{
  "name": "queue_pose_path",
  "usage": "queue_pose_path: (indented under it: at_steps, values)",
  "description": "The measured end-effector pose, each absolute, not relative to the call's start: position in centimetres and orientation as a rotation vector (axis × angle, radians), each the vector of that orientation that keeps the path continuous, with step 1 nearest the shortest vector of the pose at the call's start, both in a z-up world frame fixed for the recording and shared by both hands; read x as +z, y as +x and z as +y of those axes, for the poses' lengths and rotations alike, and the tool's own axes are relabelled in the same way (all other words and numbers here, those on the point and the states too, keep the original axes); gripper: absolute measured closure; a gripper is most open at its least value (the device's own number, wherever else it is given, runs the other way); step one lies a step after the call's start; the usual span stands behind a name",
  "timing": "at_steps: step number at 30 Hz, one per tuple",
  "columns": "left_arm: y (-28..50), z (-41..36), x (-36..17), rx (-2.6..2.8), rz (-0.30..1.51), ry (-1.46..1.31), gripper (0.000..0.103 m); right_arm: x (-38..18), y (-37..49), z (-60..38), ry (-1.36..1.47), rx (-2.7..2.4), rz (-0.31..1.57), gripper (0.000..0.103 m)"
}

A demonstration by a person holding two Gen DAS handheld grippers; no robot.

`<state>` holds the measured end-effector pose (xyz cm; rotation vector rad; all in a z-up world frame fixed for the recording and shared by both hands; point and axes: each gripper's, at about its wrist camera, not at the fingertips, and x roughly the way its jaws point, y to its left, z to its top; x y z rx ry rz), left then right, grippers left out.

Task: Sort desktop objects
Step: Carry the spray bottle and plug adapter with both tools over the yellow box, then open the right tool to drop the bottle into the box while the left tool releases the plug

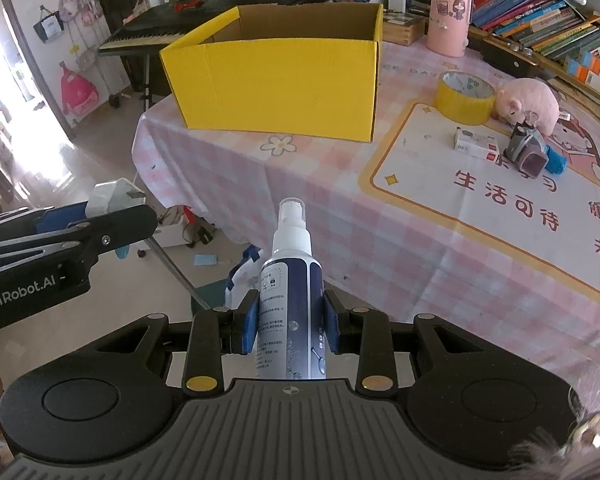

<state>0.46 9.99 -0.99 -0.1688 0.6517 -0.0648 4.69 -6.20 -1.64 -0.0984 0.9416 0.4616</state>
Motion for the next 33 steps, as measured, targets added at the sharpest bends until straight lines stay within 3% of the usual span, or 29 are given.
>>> queue_pose_path:
  at_steps: [13,33]
  values:
    - [1.4,9.4,-0.1,-0.073,0.602,-0.130,0.061,-0.9,6.0,-5.9,-0.112,0.496,0.906,0.073]
    - [12.7,10.3,7.4,0.042,0.356,-0.114,0.061,8.5,19.6,-3.7,-0.027,0.640,0.612,0.073]
